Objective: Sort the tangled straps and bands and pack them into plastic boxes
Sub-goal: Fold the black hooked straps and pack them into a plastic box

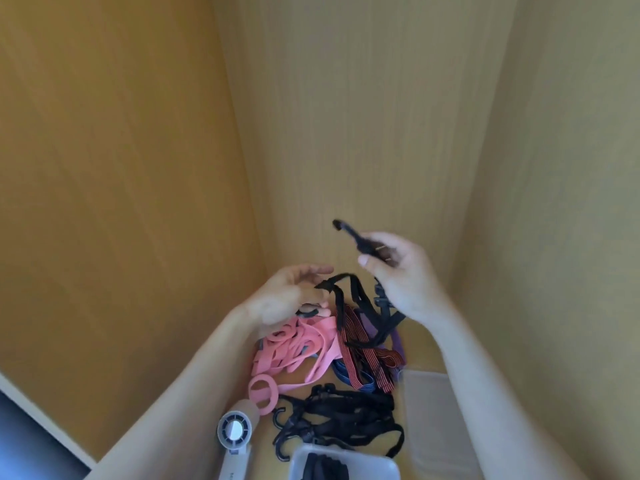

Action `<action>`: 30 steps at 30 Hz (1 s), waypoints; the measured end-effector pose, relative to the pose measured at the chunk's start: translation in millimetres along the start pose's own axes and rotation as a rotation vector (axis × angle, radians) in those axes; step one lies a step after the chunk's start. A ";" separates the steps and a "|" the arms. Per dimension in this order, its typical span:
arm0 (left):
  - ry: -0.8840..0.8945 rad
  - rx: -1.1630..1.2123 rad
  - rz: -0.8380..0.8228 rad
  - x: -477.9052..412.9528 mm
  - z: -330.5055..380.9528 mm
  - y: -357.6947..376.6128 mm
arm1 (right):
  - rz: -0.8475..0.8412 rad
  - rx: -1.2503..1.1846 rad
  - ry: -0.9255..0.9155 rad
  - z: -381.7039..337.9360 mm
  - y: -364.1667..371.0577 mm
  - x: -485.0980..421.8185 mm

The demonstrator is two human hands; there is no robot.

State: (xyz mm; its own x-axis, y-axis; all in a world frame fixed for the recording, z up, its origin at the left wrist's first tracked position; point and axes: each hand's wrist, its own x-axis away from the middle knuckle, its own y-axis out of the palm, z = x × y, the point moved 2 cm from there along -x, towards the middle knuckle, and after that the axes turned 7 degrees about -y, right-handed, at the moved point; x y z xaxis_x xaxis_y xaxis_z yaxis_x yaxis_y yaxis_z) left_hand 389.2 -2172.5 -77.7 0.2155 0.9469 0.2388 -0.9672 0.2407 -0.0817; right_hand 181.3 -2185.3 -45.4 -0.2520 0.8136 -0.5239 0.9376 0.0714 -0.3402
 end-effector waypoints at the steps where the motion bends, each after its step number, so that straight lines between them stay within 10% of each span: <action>1: 0.013 0.036 -0.004 0.8 1.7 -0.4 | -0.014 0.029 -0.031 1.9 5.8 4.4; 13: -0.033 0.447 -0.248 6.3 -5.4 2.6 | -0.075 0.225 -0.166 21.7 35.2 46.9; 18: -0.023 0.234 -0.220 6.4 -9.9 9.8 | -0.082 0.305 -0.206 25.7 39.5 49.6; 30: -0.016 0.190 -0.163 10.6 -0.4 8.2 | -0.271 0.125 0.150 54.2 42.8 56.6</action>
State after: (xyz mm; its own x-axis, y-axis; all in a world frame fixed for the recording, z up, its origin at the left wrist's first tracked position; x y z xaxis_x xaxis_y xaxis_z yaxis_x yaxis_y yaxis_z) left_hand 383.6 -2160.4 -76.2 0.3700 0.8951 0.2488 -0.9281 0.3441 0.1424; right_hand 194.2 -2167.4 -132.0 -0.4415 0.8512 -0.2838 0.8022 0.2327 -0.5499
